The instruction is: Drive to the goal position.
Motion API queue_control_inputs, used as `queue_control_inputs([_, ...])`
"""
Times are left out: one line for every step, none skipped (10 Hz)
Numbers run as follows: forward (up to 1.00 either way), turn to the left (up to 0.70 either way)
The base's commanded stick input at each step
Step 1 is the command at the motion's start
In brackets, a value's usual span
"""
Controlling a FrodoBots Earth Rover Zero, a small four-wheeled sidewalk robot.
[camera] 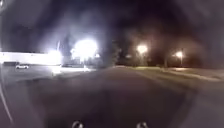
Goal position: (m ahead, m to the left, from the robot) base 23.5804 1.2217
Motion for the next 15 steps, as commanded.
queue_control_inputs([0.5, 0.0])
queue_control_inputs([0.5, 0.0])
queue_control_inputs([0.5, 0.0])
queue_control_inputs([0.5, 0.0])
queue_control_inputs([0.5, 0.0])
queue_control_inputs([0.5, 0.0])
queue_control_inputs([0.5, 0.0])
queue_control_inputs([0.5, 0.0])
queue_control_inputs([0.5, 0.0])
queue_control_inputs([0.5, 0.0])
queue_control_inputs([0.5, 0.0])
queue_control_inputs([0.5, 0.0])
queue_control_inputs([0.5, 0.0])
queue_control_inputs([0.5, 0.0])
queue_control_inputs([0.5, 0.0])
